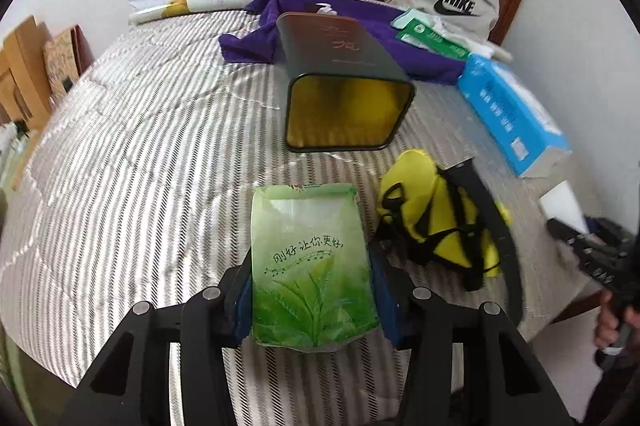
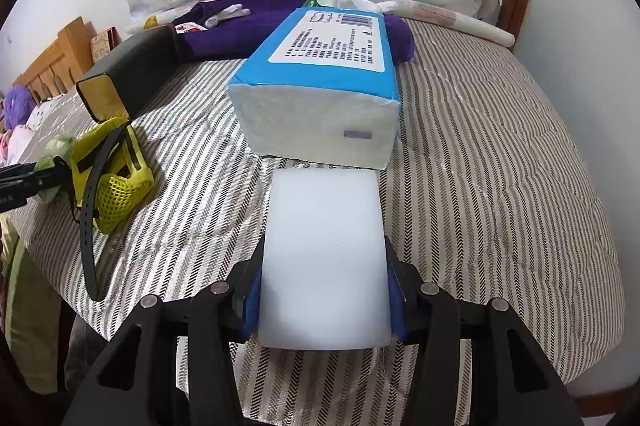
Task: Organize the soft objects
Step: 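Carry the tea packet and white sponge with both grippers over the purple cloth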
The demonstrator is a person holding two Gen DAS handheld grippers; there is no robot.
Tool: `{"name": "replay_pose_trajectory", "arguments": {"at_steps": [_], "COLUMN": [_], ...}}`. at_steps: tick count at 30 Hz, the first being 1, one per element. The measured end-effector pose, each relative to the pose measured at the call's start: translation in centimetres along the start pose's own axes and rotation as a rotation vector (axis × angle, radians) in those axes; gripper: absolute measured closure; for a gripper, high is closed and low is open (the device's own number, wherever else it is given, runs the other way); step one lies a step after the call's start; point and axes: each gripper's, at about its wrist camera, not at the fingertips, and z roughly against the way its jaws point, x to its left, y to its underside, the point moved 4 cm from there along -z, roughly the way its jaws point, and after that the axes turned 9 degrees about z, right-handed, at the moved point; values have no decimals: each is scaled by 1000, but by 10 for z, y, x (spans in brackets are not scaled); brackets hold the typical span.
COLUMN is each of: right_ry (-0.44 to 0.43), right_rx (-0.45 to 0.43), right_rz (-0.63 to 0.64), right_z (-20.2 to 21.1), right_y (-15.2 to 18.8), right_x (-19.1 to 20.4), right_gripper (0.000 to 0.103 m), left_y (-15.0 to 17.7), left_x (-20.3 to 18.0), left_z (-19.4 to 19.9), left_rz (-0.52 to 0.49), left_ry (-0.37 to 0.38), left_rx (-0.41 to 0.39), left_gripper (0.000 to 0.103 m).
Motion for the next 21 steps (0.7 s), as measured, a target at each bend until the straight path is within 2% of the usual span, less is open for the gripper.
{"name": "replay_pose_trajectory", "arguments": {"at_steps": [9, 21], "right_ry": [-57, -101], "right_rx": [-42, -127], "right_rz": [6, 53], "right_z": [21, 54], "right_y": [-13, -51], "right_x": [0, 1], "right_gripper": [54, 54], "left_y": [-16, -45], "left_x": [-11, -16], "left_z": [26, 43], "left_rz": [25, 54], "left_ry": [75, 115], "left_rx": [-35, -56], "left_gripper": [56, 56]}}
